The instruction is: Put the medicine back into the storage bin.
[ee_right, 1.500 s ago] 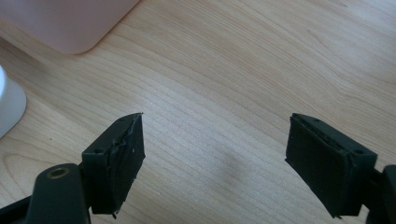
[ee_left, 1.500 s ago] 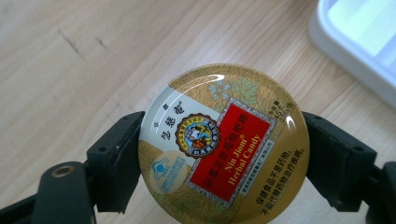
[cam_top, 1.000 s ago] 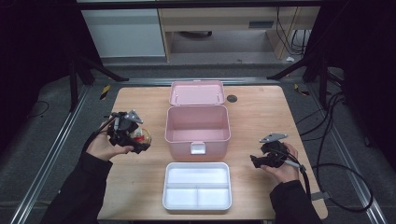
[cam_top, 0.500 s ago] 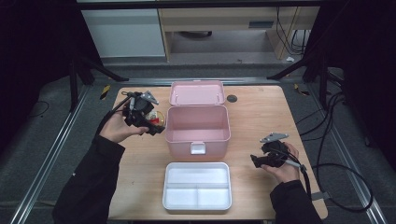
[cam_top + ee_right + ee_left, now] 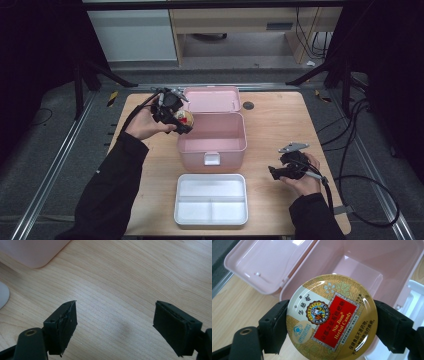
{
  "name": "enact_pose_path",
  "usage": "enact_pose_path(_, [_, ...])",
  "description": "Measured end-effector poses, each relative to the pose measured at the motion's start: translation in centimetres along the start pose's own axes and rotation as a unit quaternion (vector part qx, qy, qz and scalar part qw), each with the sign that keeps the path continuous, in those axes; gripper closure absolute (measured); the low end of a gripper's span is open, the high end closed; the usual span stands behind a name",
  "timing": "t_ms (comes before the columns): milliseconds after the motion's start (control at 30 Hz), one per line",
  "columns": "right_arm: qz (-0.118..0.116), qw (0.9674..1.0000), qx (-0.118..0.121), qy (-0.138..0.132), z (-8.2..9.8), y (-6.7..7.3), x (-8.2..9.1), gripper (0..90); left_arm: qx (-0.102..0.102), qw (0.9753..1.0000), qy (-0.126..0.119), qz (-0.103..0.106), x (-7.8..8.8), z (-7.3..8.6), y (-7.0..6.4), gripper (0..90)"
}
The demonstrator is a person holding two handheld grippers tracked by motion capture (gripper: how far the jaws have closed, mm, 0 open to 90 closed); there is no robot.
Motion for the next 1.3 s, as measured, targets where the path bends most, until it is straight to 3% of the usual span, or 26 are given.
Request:
enact_pose_path(600, [-0.004, 1.0, -0.004, 0.001, 0.2, -0.1, -0.2, 19.5, -0.04, 0.9989, 0.004, 0.026, -4.4, -4.9, -2.7, 20.2])
enact_pose_path(900, [-0.005, 1.0, -0.003, 0.0, 0.2, 0.0, -0.3, 19.4, -0.054, 0.998, 0.006, 0.031, -6.3, -6.4, -3.9, 20.2])
enact_pose_path(1000, [-0.005, 1.0, -0.001, -0.002, 0.2, 0.0, -0.2, 19.4, -0.053, 0.9977, 0.0, 0.043, -7.0, -7.0, -4.4, 20.2])
enact_pose_path(1300, [-0.005, 1.0, -0.001, -0.003, 0.2, 0.0, -0.2, 19.3, -0.072, 0.9963, 0.019, 0.044, -10.1, -7.5, -5.6, 20.1])
Point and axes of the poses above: each handheld gripper's, and its own axes: x roughly backward along the jaws, z roughly out of its underside, y roughly to its left, the point moved 5 cm from there along -x, roughly forward along the jaws, and after that the axes turned 14 degrees about x, right-handed, at the moved point
